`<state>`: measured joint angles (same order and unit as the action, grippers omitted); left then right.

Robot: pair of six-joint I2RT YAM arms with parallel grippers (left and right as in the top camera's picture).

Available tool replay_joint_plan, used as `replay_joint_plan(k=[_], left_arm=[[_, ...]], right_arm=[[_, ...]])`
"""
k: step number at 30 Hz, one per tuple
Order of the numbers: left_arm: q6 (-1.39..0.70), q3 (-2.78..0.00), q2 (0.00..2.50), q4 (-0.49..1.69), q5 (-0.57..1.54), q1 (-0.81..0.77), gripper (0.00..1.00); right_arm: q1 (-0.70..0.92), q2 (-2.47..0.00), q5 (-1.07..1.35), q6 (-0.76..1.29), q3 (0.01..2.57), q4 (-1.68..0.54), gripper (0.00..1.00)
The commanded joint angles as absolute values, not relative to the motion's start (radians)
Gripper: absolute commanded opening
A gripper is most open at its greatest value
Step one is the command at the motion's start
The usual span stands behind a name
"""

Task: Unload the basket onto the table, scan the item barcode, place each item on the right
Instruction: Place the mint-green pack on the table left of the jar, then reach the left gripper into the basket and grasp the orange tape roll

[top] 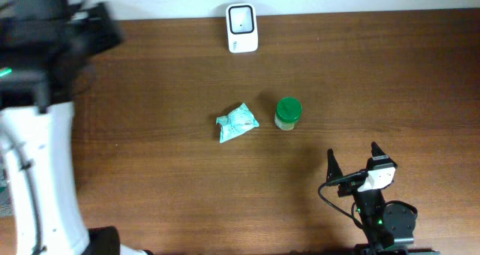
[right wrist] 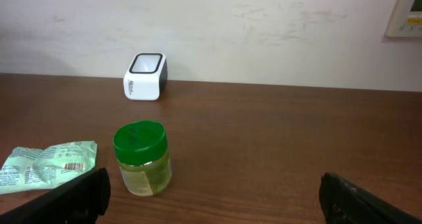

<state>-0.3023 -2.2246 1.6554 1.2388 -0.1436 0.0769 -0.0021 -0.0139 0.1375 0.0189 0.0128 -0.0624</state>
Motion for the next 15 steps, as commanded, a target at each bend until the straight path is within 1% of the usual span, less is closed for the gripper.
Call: replay_joint_plan(k=[1,4,8,11,13,15], left_arm=[[-0.328,-2.226,1.653,1.267,-0.183,0.315,0.73],[-0.329,-2.222,1.682,1.268,-0.173,0.479,0.73],[-0.327,-2.222,1.769,1.27,-0.136,0.622,0.79],[-0.307,-2.222,1.86,1.269,0.027,0.694,0.78],[-0.281,-2.222,1.927,1.267,0.067,0.725,0.79],[-0.194,-2.222,1.984,1.249,0.121,0.737,0.8]], right_arm=[[-0.001,-0.007,0.147,0.015,0.006,-0.064,0.98],[-0.001,-0.007,0.147,0.015,0.006,-0.064,0.98],[-0.001,-0.007,0.147,0.015,0.006,-0.064,0.98],[-0.001,-0.006,0.147,0.015,0.006,-0.064,0.98],[-0.001,-0.007,0.147,0.015,0.006,-0.064,0.98],[-0.001,-0.007,0.147,0.015,0.006,-0.064,0.98]])
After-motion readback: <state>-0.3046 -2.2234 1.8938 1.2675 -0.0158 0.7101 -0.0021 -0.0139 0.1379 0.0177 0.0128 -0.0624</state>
